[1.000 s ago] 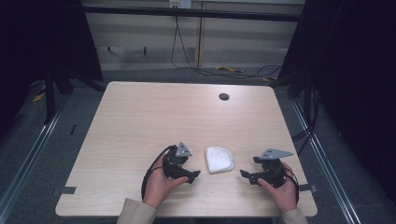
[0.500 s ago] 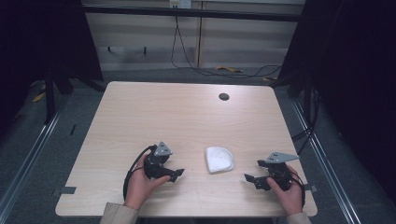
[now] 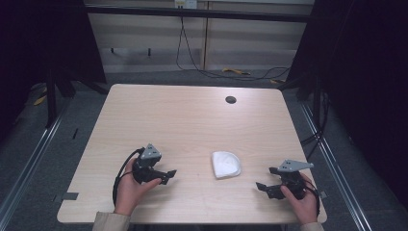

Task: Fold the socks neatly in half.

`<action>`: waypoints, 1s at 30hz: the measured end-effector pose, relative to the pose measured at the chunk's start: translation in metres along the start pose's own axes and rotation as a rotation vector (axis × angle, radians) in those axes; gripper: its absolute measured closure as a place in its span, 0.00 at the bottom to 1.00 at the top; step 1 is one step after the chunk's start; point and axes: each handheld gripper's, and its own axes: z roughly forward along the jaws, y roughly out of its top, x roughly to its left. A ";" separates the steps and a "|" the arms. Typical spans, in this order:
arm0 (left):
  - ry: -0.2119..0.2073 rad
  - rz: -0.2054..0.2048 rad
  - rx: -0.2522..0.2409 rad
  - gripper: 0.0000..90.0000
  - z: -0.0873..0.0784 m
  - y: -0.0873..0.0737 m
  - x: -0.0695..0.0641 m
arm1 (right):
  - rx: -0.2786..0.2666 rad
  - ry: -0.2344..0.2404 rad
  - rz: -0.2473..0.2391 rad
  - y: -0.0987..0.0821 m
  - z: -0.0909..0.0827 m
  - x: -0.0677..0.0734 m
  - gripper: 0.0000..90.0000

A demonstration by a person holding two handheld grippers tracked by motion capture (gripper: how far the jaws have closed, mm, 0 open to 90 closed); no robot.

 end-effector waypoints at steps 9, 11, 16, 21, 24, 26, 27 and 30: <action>0.014 0.005 0.016 0.20 -0.005 -0.008 0.005 | 0.013 -0.001 -0.028 -0.002 -0.001 -0.001 0.17; 0.017 0.000 0.019 0.20 -0.006 -0.009 0.006 | 0.014 0.002 -0.031 -0.002 -0.002 -0.001 0.17; 0.018 0.003 0.024 0.20 -0.009 -0.013 0.013 | 0.017 -0.006 -0.030 -0.005 -0.003 -0.004 0.17; 0.012 0.004 0.028 0.19 -0.013 -0.016 0.016 | 0.024 -0.015 -0.023 -0.007 -0.004 -0.005 0.17; 0.015 0.018 0.027 0.19 -0.016 -0.018 0.019 | 0.026 -0.017 -0.025 -0.007 -0.004 -0.006 0.17; 0.024 0.010 0.030 0.18 -0.018 -0.020 0.021 | 0.029 -0.017 -0.023 -0.007 -0.004 -0.006 0.17; 0.028 0.017 0.034 0.18 -0.019 -0.021 0.022 | 0.030 -0.018 -0.023 -0.008 -0.004 -0.006 0.17; 0.031 0.010 0.035 0.18 -0.022 -0.023 0.024 | 0.032 -0.022 -0.030 -0.008 -0.004 -0.007 0.17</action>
